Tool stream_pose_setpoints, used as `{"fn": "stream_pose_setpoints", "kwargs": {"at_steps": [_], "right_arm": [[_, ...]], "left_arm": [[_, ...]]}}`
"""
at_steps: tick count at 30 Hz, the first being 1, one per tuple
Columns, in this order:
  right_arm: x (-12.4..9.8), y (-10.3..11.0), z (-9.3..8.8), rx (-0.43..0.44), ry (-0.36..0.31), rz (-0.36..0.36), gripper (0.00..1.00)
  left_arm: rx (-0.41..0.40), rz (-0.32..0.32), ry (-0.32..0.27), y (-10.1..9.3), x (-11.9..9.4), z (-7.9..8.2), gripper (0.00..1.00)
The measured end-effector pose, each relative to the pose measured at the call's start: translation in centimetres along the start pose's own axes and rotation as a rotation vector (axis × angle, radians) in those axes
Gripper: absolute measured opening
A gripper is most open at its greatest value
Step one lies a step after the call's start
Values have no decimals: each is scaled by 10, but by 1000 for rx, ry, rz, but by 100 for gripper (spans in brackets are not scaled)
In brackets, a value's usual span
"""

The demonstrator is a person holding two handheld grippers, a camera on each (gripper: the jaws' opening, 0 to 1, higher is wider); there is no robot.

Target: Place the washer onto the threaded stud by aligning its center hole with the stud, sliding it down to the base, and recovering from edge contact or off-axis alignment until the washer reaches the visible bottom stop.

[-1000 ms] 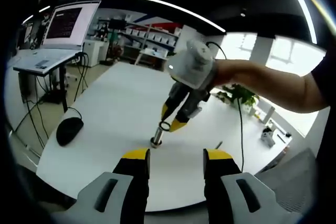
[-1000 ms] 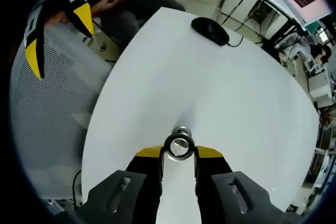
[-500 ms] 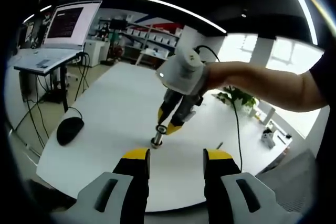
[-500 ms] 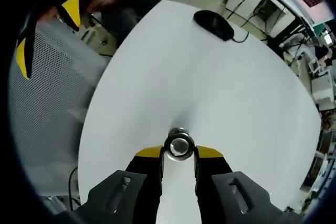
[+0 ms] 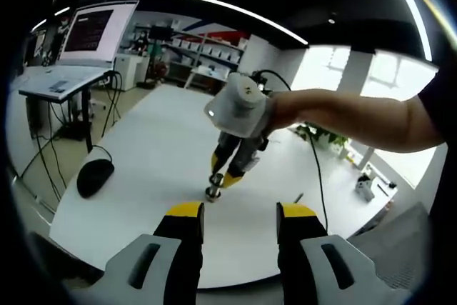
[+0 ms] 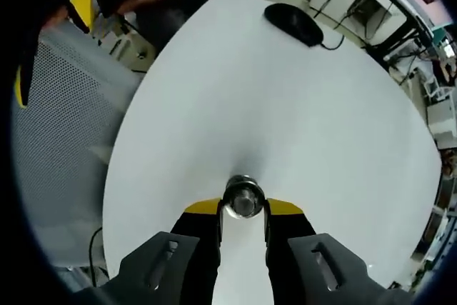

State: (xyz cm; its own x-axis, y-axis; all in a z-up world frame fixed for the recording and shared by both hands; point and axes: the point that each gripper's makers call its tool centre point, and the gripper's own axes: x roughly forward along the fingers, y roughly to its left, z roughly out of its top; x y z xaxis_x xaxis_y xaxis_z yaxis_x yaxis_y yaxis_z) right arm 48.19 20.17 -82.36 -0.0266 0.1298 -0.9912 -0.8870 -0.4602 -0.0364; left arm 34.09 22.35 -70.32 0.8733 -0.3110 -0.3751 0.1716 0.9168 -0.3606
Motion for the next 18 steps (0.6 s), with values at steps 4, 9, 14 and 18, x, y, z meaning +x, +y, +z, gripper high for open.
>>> {"fn": "stream_pose_setpoints", "kwargs": {"at_steps": [4, 9, 14, 18], "right_arm": [[6, 2, -1, -4, 5, 9, 23], [13, 2, -1, -2, 8, 15, 23], [19, 3, -3, 4, 12, 20, 23], [21, 5, -3, 10, 9, 26, 23]], "left_arm": [[0, 0, 1, 0, 0, 0, 39], [0, 1, 2, 0, 0, 0, 38], [-1, 1, -1, 0, 0, 0, 38], [-1, 2, 1, 0, 0, 0, 38]]}}
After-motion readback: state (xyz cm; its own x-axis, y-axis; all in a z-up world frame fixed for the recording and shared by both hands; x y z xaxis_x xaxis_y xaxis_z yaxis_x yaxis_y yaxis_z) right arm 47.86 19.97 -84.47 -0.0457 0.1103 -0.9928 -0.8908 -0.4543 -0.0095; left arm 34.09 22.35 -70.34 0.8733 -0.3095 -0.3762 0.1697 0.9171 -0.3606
